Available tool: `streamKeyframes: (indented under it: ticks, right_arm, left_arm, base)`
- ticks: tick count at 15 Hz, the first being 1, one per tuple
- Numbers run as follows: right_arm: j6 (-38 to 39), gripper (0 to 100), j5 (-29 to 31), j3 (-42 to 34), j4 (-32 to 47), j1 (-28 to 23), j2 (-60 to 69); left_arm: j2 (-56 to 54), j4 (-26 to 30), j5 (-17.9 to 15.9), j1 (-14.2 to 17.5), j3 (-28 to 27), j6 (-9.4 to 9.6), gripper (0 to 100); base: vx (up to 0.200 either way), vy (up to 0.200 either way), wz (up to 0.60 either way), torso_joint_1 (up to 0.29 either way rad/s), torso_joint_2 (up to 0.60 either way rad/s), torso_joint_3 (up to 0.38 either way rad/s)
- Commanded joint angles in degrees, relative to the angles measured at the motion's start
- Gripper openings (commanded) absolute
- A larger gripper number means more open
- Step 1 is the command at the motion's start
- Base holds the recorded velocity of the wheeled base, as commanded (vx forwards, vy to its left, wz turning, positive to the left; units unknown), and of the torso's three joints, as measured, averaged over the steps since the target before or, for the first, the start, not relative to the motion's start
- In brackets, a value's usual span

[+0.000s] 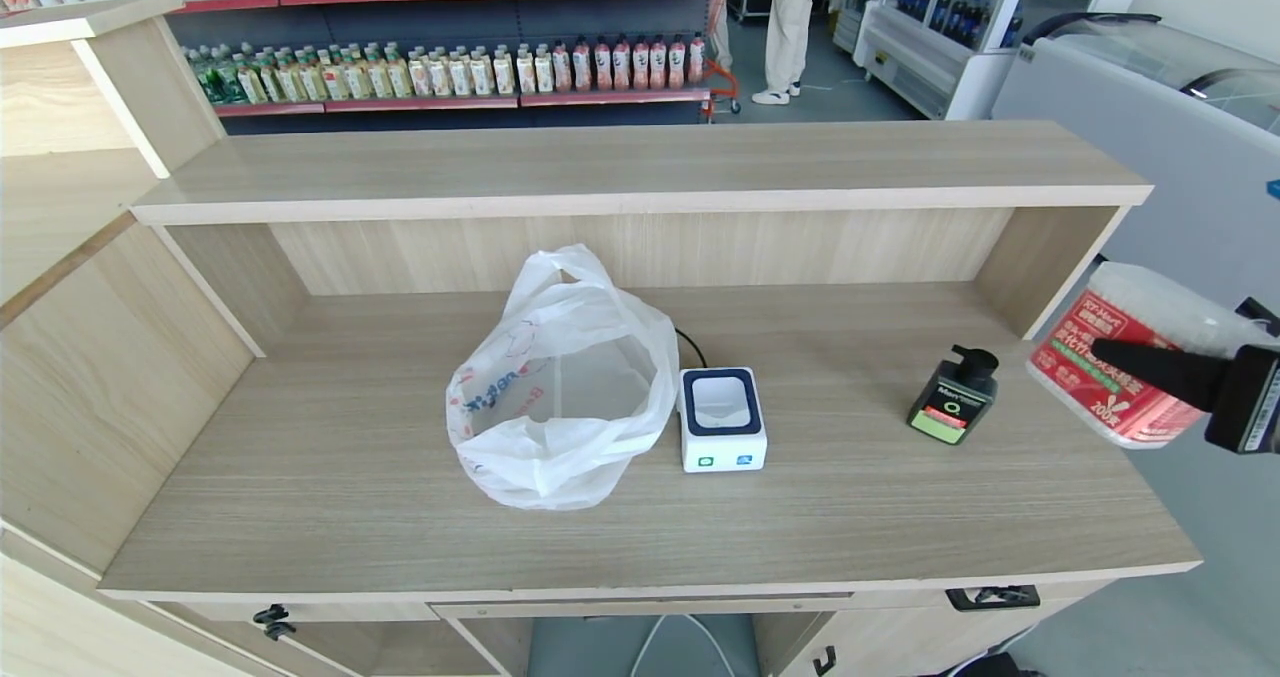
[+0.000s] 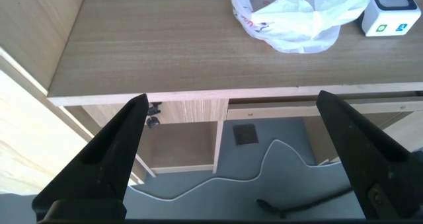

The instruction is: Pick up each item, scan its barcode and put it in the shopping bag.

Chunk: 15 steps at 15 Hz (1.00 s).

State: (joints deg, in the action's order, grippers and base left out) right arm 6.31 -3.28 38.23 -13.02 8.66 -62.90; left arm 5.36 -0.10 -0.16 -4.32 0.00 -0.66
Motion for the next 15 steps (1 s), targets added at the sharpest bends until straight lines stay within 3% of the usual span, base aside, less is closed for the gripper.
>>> streamKeyframes:
  ticks: [1,7,15]
  right_arm:
    - [-0.07,0,-0.06,-0.09,0.01,0.05,0.15]
    - [-1.92,0,-0.50,0.27,0.19,0.13,-0.38]
    - [-1.83,0,-2.17,-0.88,-0.25,0.13,0.33]
  left_arm:
    - [0.09,-0.08,-0.02,0.01,0.00,-0.04,100]
    - [0.09,-0.08,-0.02,0.01,0.00,-0.04,100]
    - [0.09,0.01,-0.02,0.01,0.00,-0.04,100]
  base:
    - [0.000,0.000,0.00,0.000,0.00,0.000]
    - [0.000,0.000,0.00,0.000,0.00,0.000]
    - [0.000,0.000,0.52,0.003,0.00,0.003]
